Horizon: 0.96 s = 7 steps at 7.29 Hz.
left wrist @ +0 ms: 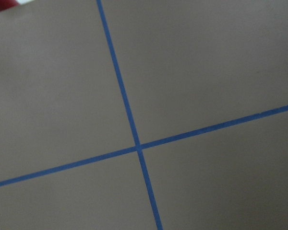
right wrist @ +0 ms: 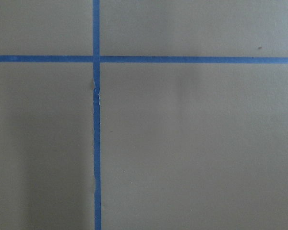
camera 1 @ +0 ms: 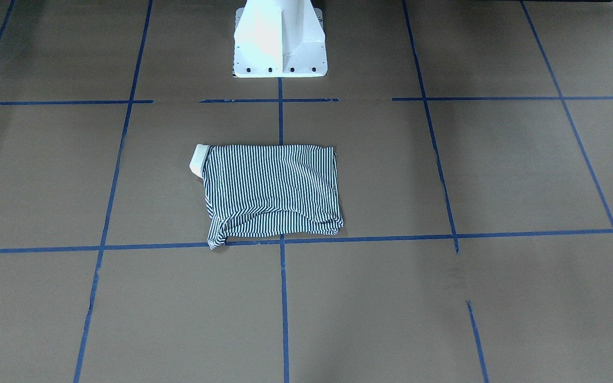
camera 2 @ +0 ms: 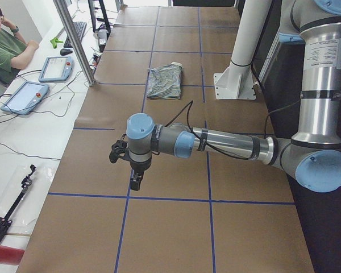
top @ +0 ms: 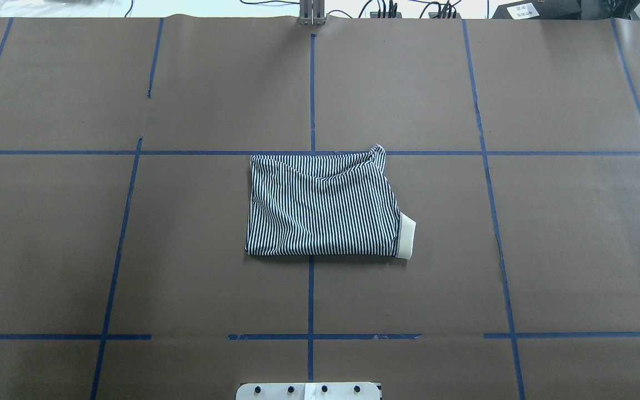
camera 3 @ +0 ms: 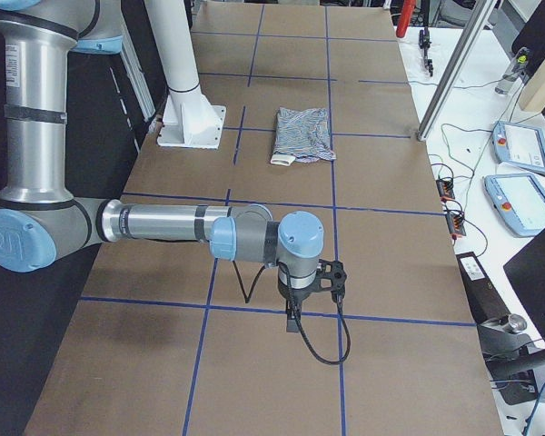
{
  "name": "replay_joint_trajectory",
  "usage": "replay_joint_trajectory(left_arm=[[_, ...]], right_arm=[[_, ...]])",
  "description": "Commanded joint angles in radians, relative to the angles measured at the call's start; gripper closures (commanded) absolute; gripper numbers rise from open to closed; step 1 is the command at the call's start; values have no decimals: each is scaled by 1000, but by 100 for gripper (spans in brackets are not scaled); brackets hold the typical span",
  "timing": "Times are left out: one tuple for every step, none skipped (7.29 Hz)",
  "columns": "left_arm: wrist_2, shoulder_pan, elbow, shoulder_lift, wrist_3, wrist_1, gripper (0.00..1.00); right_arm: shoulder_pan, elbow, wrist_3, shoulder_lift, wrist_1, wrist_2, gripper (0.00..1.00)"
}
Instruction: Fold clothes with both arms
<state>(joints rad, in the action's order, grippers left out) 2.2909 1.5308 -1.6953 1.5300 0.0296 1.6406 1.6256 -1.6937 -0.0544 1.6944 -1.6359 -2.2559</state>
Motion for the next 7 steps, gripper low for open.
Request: replay_joint_trajectory(left_arm=[[160, 9, 36, -77, 1, 5, 0], [168, 43, 16, -105, 1, -1, 0], [157, 52, 6, -102, 1, -4, 0], [159, 54, 9, -106, 1, -11, 0], [157, 54, 6, -102, -13, -8, 0], [129, 55, 5, -99, -10, -2, 0], [119, 55, 5, -90, -7, 7, 0]], right_arm=[[0, 11, 1, 11, -1, -31, 0], [-3, 9, 1, 10, -1, -40, 0], [-6, 9, -1, 8, -1, -42, 0], [-6, 8, -1, 5, 1, -43, 0], [-6, 8, -1, 2, 1, -43, 0], [-7, 8, -1, 2, 1, -43, 0], [-7, 6, -1, 2, 1, -43, 0]])
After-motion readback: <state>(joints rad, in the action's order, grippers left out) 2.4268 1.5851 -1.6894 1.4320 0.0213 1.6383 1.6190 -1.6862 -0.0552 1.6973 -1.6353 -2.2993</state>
